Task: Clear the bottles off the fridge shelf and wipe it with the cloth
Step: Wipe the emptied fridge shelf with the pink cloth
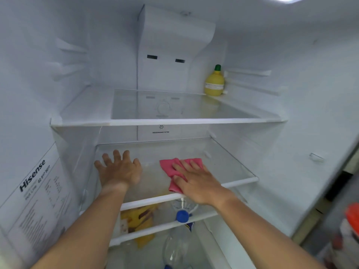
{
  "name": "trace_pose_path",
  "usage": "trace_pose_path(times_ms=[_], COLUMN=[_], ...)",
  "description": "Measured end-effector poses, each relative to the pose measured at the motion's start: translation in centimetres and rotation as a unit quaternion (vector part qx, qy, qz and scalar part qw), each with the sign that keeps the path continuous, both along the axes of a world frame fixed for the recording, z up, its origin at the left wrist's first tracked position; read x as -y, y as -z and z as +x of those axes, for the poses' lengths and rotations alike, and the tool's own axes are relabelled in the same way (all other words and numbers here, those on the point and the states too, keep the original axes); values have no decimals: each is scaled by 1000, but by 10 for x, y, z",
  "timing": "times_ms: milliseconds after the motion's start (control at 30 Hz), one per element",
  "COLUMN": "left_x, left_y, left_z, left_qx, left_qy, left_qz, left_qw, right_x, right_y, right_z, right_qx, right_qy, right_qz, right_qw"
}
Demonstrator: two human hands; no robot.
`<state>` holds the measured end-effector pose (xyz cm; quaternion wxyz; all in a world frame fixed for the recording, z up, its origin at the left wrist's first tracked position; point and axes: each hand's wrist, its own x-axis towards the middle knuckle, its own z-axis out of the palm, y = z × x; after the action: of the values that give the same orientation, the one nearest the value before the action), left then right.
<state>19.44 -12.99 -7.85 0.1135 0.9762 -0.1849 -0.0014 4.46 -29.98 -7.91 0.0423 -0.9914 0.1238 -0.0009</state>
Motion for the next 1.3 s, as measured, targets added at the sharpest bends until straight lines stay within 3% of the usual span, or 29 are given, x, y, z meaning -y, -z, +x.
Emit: trace_pose_path(times_ms=[67,167,267,467,667,867,1300], left_x=[0,0,2,5,6,6,7], left_y=[0,0,3,9,10,13,13], left_z=[1,1,3,10,13,15,18], left_qx=[2,3,7,21,21,25,19], left_qy=[1,1,-4,-3,-2,-6,-2], left_qz=[1,8,11,27,36,32,25], left_qw=[1000,1000,1000,999,999,999,1000], right_x=[24,66,87,81,-7,-1,109], right_y=[1,0,-2,-5,3,10,2], right_z=[-13,-29,-18,47,125,130,148], right_qx=[-9,-33,-48,-37,-13,0,2], right_qy=[27,206,273,226,48,-18,76], right_qz=[-51,7,-10,-13,27,25,1], right_qw=[998,978,961,973,998,1000,997])
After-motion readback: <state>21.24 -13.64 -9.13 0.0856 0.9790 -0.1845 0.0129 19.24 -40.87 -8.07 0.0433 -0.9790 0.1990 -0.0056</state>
